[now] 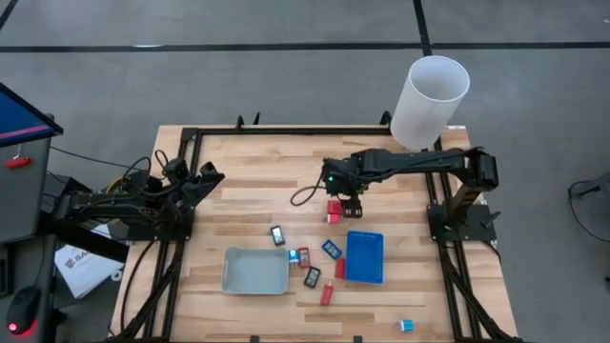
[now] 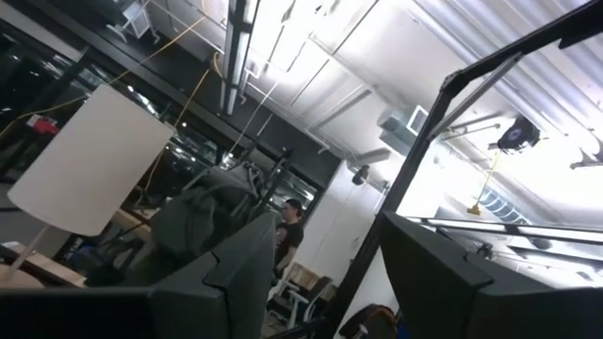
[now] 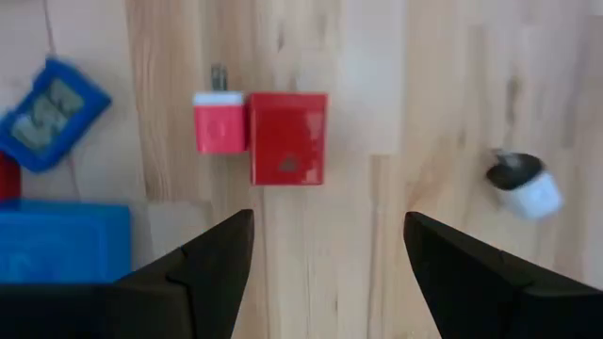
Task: Pick & Place Office items
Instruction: Put the top red charger adapter into the gray bin
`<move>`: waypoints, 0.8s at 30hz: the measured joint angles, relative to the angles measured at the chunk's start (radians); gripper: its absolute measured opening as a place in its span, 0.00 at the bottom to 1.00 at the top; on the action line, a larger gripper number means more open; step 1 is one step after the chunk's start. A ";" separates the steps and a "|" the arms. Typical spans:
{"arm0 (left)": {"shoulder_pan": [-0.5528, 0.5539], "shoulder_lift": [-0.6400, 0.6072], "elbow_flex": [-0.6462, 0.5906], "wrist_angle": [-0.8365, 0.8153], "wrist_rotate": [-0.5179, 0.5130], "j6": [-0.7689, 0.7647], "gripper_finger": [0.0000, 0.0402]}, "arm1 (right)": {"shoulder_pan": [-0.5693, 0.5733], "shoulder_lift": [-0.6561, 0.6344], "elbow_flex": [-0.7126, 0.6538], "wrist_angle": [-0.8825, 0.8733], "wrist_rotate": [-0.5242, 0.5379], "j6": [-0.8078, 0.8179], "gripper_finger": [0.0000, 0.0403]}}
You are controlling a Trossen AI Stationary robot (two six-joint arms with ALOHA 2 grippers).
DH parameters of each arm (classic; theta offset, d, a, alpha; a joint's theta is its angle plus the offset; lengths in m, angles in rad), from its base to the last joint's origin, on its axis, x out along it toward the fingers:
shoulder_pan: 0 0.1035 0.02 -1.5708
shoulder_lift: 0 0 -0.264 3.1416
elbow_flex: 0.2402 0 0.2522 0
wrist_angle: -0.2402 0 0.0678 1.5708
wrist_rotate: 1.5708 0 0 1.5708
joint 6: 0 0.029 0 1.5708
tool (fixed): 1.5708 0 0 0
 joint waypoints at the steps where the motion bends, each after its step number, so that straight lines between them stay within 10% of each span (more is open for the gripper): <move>1: 0.000 0.000 0.000 0.000 0.002 0.000 0.47 | 0.000 0.013 -0.008 -0.005 0.000 -0.014 0.66; 24: 0.000 0.072 0.001 0.014 0.021 -0.008 0.47 | 0.056 0.177 -0.074 0.158 0.002 0.049 0.66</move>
